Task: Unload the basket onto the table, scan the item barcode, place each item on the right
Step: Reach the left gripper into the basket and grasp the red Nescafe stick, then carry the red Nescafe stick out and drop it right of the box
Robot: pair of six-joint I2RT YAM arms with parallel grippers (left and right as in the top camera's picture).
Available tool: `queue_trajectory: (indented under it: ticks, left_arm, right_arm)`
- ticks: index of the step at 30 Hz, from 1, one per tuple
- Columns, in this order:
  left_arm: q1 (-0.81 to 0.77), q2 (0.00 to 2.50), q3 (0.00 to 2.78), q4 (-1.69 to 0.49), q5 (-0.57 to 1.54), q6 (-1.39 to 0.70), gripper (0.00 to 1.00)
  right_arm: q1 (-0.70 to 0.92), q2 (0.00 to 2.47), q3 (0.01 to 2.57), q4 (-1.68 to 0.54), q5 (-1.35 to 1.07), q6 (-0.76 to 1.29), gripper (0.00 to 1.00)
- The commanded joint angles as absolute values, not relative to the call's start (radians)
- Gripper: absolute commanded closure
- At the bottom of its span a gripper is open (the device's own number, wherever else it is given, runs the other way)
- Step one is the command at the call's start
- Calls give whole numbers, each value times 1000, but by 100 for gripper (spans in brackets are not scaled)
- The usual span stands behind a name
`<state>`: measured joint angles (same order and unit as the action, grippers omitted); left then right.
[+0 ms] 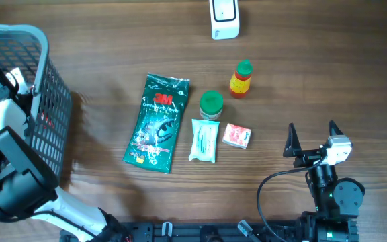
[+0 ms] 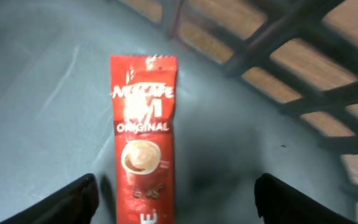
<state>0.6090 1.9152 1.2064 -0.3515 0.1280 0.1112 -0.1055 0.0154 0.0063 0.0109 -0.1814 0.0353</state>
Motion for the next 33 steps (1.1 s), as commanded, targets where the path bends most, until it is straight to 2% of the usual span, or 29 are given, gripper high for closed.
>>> queue_trajectory:
  ticks: [1, 3, 5, 6, 7, 13, 19, 24, 29, 33]
  left_arm:
    - [611, 1956, 1215, -359, 48, 127, 43]
    - [611, 1959, 1215, -370, 32, 127, 57]
    - [611, 1959, 1215, -379, 31, 127, 76]
    - [611, 1959, 1215, -386, 32, 127, 89]
    - [611, 1959, 1215, -395, 31, 127, 96]
    - [611, 1908, 1219, -419, 14, 126, 96]
    - [611, 1681, 1275, -414, -107, 118, 96]
    - [611, 1423, 1283, -366, -56, -60, 96]
    - [599, 1185, 1283, -325, 473, -121, 96]
    - [486, 1070, 1283, -352, 788, -121, 96]
  right_arm:
    - [-101, 9, 5, 13, -172, 26, 0]
    - [-101, 9, 5, 13, -172, 26, 0]
    - [-101, 9, 5, 13, -172, 26, 0]
    - [-101, 9, 6, 13, -172, 26, 0]
    - [-101, 9, 6, 13, -172, 26, 0]
    - [-101, 9, 6, 13, -172, 26, 0]
    - [-101, 9, 6, 13, -172, 26, 0]
    - [-101, 9, 6, 13, -172, 26, 0]
    - [-101, 9, 6, 13, -172, 26, 0]
    - [-101, 9, 5, 13, -172, 26, 0]
